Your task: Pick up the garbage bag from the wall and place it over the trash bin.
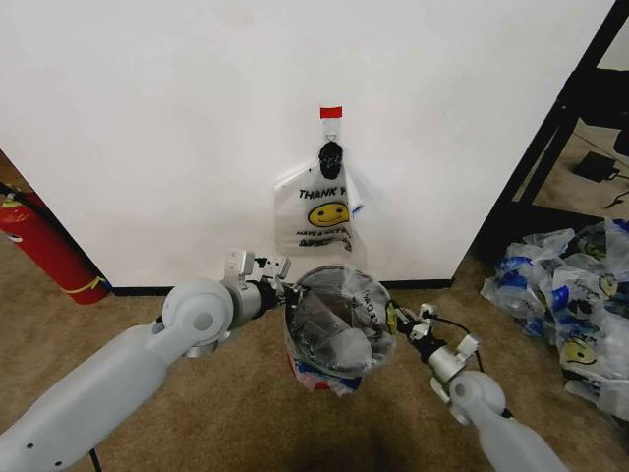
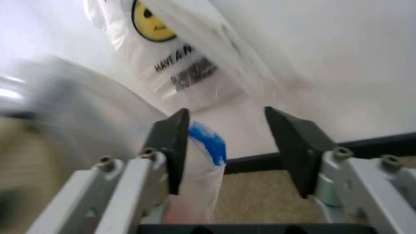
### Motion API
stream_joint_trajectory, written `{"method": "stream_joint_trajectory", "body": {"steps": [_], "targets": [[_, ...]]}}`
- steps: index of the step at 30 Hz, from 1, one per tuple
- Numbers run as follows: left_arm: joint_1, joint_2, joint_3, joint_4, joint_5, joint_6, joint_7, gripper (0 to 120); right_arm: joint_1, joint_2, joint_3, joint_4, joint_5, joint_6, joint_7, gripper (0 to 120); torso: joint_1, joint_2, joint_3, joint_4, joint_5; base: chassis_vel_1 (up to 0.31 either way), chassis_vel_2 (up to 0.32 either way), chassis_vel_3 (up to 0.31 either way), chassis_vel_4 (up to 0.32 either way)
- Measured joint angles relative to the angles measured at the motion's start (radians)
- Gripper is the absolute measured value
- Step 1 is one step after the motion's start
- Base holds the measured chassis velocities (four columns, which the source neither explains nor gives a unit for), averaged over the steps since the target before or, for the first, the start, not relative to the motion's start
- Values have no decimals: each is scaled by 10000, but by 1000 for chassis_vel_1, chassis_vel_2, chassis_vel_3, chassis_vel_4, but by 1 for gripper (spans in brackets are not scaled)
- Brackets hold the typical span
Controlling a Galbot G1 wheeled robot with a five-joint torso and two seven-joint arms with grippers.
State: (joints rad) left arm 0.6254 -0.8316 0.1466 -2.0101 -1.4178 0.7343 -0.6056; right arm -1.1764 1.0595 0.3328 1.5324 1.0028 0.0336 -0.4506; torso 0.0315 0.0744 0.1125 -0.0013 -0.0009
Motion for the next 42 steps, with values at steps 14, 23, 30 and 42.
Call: {"method": "stream_joint_trajectory", "body": {"steps": [14,23,30,42], "targets": [[207,-503,328,59,1648,-459,-913,4,-1029,-654,-784,5043,-972,-3125,6108,97,-1,0,-2,1,-3,0,0,0,0],[268,-365,337,-441,1640,-447,-828,4,-471,-216,-1487,4672,-1502,-3779,7153,100,-1,0,-1,-1,-3,0,0,0,0],[325,-364,328,-518,1643,-440,-793,4,-359,-236,-1522,4656,-1067,-3985,7305,82,-1,0,0,-2,-4,0,0,0,0],[450,-326,355,-778,1646,-455,-762,4,-65,-89,-1699,4537,-226,-4502,7576,37,-1,0,0,-1,-3,0,0,0,0]]}}
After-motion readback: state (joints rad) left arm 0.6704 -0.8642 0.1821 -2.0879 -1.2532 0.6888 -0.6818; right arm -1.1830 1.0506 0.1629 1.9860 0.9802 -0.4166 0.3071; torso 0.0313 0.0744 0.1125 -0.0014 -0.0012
